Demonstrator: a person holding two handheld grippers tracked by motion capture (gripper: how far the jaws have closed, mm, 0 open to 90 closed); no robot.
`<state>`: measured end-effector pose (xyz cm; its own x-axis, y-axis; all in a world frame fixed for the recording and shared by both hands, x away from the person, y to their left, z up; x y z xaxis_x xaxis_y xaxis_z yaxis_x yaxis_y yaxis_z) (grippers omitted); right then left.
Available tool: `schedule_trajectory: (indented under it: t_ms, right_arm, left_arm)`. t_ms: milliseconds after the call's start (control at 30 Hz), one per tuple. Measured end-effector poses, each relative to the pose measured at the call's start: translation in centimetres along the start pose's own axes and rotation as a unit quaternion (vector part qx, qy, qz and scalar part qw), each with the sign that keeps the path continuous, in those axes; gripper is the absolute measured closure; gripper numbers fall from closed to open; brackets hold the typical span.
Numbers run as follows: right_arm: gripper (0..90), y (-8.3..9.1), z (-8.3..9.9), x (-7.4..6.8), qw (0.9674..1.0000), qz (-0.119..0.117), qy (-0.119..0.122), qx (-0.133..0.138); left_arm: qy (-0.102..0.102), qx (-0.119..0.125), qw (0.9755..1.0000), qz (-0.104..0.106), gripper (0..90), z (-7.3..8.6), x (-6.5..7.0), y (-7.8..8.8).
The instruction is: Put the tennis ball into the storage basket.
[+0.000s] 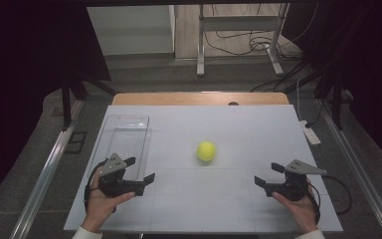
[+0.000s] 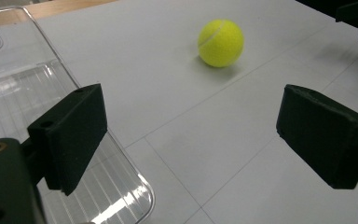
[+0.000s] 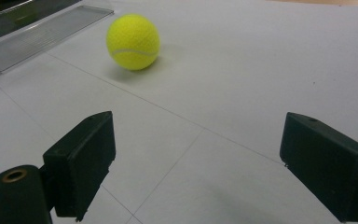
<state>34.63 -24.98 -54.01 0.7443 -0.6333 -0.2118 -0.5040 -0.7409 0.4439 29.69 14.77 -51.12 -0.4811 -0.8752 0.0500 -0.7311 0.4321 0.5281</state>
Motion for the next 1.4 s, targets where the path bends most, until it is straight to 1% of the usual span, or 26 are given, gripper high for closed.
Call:
schedule_trajectory:
  t_ms: [133, 367, 467, 700, 900, 1067, 1400]
  right_arm:
    - [10.7, 0.0, 0.1, 0.0, 1.0, -0.002, -0.001, -0.001]
    - [10.7, -0.1, 0.1, -0.1, 1.0, -0.002, 0.001, -0.001]
    - [10.8, -0.1, 0.1, 0.0, 1.0, -0.002, 0.0, -0.001]
    - [11.0, -0.2, 0.3, 0.0, 1.0, 0.0, 0.003, -0.004]
    - [11.0, -0.2, 0.4, 0.2, 1.0, 0.002, 0.002, -0.005]
    - [11.0, -0.2, 0.4, 0.2, 1.0, 0.003, 0.002, -0.006]
    - [11.0, -0.1, 0.6, 0.2, 1.0, 0.003, 0.004, -0.008]
  left_arm:
    - [-0.007, 0.005, 1.0, 0.001, 9.5, -0.4, 0.3, -0.2]
    - [-0.017, 0.0, 0.9998, 0.013, 9.4, -0.8, 1.2, -0.9]
    - [-0.018, -0.001, 0.9997, 0.015, 9.4, -1.1, 1.5, -1.2]
    - [-0.028, 0.004, 0.9994, 0.018, 9.5, -1.8, 2.1, -1.6]
    - [-0.03, 0.0, 0.9993, 0.022, 9.5, -1.9, 2.4, -1.9]
    - [-0.03, 0.002, 0.9993, 0.024, 9.5, -2.2, 2.5, -2.0]
    - [-0.037, -0.002, 0.9988, 0.031, 9.4, -2.6, 3.1, -2.6]
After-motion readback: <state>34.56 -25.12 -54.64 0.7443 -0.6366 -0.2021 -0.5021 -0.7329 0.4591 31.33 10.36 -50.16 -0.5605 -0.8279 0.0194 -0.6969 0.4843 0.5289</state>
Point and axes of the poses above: each handheld gripper's, and its own axes: y roughly backward along the jaws, z roughly out of its underside, x roughly to its right, the point moved 9 cm from there along -y, roughly forward along the jaws, and after that the axes turned 10 degrees about -z, right-handed, at the moved point
